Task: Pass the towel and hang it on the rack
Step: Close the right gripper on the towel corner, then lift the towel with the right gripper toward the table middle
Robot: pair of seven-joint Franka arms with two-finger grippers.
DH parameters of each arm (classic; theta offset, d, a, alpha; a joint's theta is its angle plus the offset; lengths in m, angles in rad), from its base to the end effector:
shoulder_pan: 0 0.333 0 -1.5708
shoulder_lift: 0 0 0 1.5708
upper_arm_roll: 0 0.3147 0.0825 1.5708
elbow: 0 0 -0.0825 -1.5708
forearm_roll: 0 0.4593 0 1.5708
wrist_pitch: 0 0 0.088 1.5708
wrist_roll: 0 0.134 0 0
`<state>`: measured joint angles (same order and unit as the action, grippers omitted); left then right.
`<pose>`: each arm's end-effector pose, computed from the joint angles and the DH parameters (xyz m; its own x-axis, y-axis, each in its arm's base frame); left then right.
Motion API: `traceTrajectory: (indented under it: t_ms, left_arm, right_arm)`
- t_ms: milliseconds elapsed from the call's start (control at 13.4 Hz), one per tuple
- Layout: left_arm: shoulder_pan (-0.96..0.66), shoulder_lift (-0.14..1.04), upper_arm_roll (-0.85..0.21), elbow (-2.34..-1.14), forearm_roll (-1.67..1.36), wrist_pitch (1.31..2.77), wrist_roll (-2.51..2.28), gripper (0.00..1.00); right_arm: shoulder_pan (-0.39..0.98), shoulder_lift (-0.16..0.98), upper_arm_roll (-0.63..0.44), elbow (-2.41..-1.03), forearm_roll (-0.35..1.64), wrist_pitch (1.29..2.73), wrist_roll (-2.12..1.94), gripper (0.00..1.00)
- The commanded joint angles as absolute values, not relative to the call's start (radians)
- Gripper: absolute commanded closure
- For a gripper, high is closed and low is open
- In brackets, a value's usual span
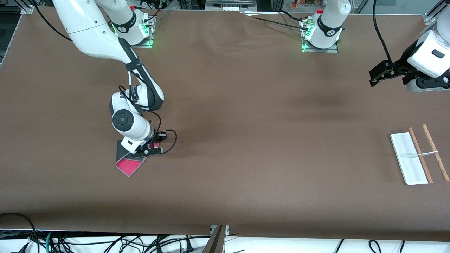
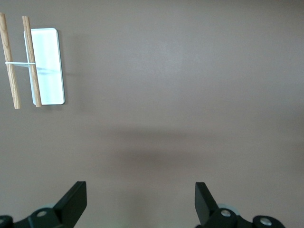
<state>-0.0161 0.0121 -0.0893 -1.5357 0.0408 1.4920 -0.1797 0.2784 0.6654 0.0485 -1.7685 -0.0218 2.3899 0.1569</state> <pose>0.6211 -0.0596 0.6012 0.9959 0.0774 -0.0477 0.0750 -0.9960 -0.0490 0.6657 0.2249 0.0970 0.9834 0.1757 -0.0450 0.1754 -0.9845 -0.0088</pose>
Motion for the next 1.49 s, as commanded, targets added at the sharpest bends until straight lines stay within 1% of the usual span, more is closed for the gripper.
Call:
traceTrajectory:
  t_ms: [0,74,223,446,521,670,744,893,1042,1265,1414]
  left_arm:
    - [-0.014,0.023,-0.091,-1.516,0.069,1.485,-0.175,0.0]
    - [-0.006,0.023,-0.091,-1.516,0.069,1.485,-0.175,0.0]
    - [0.0,0.023,-0.095,-1.516,0.069,1.483,-0.175,0.0]
    - [0.0,0.023,-0.098,-1.514,0.069,1.483,-0.175,0.0]
    - [0.0,0.023,-0.098,-1.513,0.069,1.485,-0.176,0.0]
    - [-0.002,0.025,-0.1,-1.511,0.068,1.486,-0.176,0.0]
    - [-0.005,0.025,-0.101,-1.509,0.067,1.486,-0.176,0.0]
    - [-0.009,0.025,-0.101,-1.506,0.067,1.488,-0.176,0.0]
    - [-0.002,0.052,-0.101,-1.465,0.069,1.486,-0.176,0.0]
    - [-0.002,0.057,-0.101,-1.454,0.066,1.479,-0.179,0.0]
    - [-0.003,0.057,-0.101,-1.454,0.061,1.479,-0.184,0.0]
  right_arm:
    - [0.275,0.605,0.052,-1.798,-0.021,2.395,0.167,1.0]
    - [0.275,0.589,0.055,-1.781,-0.021,2.373,0.192,1.0]
    - [0.276,0.554,0.075,-1.708,-0.018,2.274,0.244,1.0]
    - [0.278,0.5,0.164,-1.564,-0.006,2.12,0.25,1.0]
    - [0.281,0.489,0.19,-1.496,-0.006,2.073,0.249,1.0]
    - [0.287,0.488,0.239,-1.366,-0.008,1.962,0.25,1.0]
    - [0.293,0.488,0.267,-1.327,-0.012,1.942,0.25,1.0]
    - [0.31,0.489,0.313,-1.275,-0.014,1.954,0.253,1.0]
    - [0.348,0.505,0.324,-1.197,-0.008,1.992,0.252,1.0]
    - [0.435,0.502,0.333,-1.178,-0.009,2.051,0.297,1.0]
    - [0.524,0.505,0.33,-1.178,-0.02,2.097,0.345,1.0]
